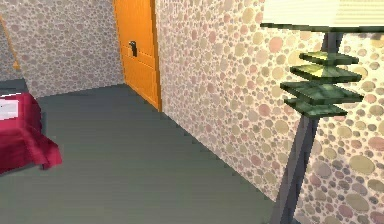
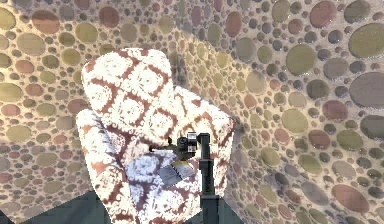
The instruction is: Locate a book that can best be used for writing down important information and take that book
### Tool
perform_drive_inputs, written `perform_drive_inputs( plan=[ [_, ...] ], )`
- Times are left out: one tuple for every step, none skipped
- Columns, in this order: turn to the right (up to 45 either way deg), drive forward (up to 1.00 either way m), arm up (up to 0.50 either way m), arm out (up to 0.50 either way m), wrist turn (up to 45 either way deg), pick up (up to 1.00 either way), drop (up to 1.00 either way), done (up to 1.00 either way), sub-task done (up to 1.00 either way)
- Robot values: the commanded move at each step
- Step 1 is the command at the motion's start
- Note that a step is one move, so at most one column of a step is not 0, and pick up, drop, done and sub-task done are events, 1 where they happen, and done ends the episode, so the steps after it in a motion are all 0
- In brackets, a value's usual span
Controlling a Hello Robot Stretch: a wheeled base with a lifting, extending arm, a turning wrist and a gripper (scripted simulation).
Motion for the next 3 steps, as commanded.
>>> perform_drive_inputs(
  plan=[
    [0.0,0.00,-0.30,0.00,0.0,0.00,0.00,0.00,0.00],
    [0.0,0.00,0.00,0.00,0.0,1.00,0.00,0.00,0.00],
    [0.0,0.00,0.10,0.00,0.0,0.00,0.00,0.00,0.00]
  ],
)
